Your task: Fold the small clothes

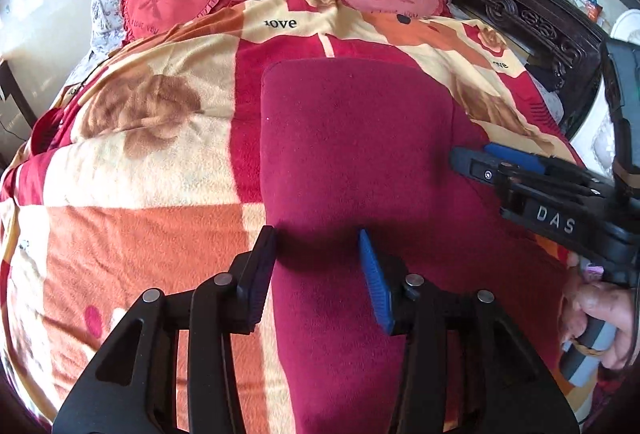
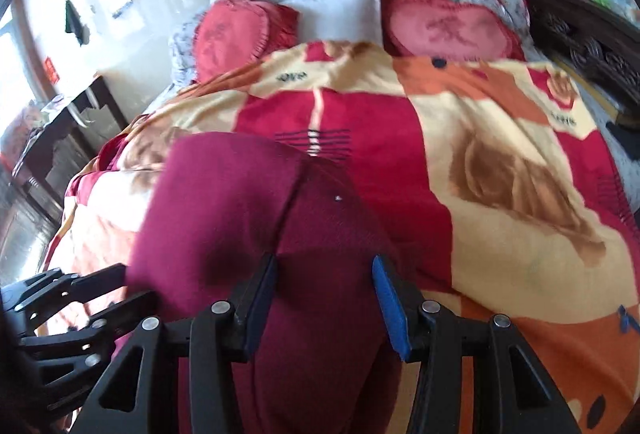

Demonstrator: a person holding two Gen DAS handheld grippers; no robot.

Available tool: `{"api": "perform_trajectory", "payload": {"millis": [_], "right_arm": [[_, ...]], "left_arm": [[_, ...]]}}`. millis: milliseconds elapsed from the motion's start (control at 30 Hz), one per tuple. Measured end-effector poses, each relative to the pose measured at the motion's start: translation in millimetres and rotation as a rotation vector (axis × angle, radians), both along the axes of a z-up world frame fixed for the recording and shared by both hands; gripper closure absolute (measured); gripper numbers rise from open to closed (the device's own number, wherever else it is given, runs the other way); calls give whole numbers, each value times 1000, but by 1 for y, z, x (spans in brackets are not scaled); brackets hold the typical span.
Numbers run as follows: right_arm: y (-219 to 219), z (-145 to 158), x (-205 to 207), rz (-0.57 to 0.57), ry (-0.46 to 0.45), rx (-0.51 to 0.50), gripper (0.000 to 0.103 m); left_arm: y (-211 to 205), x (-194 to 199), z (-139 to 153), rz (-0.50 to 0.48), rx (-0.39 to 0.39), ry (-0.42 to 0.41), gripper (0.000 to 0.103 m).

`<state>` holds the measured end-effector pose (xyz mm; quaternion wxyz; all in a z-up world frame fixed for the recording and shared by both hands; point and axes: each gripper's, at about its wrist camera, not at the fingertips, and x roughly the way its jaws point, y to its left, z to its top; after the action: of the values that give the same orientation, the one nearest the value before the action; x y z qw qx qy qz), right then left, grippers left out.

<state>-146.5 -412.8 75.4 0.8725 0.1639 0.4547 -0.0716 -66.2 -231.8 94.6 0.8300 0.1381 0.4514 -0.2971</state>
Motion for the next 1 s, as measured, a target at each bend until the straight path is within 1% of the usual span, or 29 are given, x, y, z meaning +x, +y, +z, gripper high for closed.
{"api": "perform_trajectory", "payload": {"millis": [100, 167, 233, 300, 367, 433, 467, 533, 567, 600, 633, 700, 800, 867, 1000], "right_arm": [[-15, -12, 3, -15, -17, 75, 55], [-17, -9, 0, -4, -20, 87, 55], [-14, 1, -8, 5, -23, 71, 55], [-7, 16, -22, 6, -31, 50, 55], [6, 30, -43, 33, -56, 53, 55], [17, 35, -61, 42, -61, 44, 53], [22, 31, -68, 30, -42, 27, 53], [26, 11, -72, 4, 18, -10, 48], [26, -2, -73, -3, 41, -6, 44], [22, -12, -76, -14, 34, 24, 38], [17, -14, -80, -27, 7, 52, 34], [4, -11, -87, -53, -42, 103, 22], [-12, -12, -92, -65, -100, 163, 20], [-21, -21, -84, -49, -97, 245, 20], [-22, -45, -63, 2, -102, 435, 19]], "left_arm": [[-2, 1, -1, 5, -2, -4, 57], [0, 0, 0, 2, -2, -1, 57], [4, -1, 1, 4, -14, 10, 57], [11, 0, 2, 11, -42, 44, 55], [19, 1, 1, 21, -72, 87, 48], [27, 0, -1, 25, -121, 127, 44], [30, -1, -3, 25, -142, 145, 40], [36, 0, -12, 22, -184, 204, 34], [38, 1, -16, 21, -194, 233, 34], [41, 1, -19, 21, -207, 254, 34], [44, 2, -21, 19, -228, 268, 34], [48, 4, -24, 14, -264, 286, 29], [46, 11, -32, 9, -316, 332, 26], [43, 17, -40, 26, -335, 370, 20], [40, 21, -48, 35, -369, 425, 18]]}}
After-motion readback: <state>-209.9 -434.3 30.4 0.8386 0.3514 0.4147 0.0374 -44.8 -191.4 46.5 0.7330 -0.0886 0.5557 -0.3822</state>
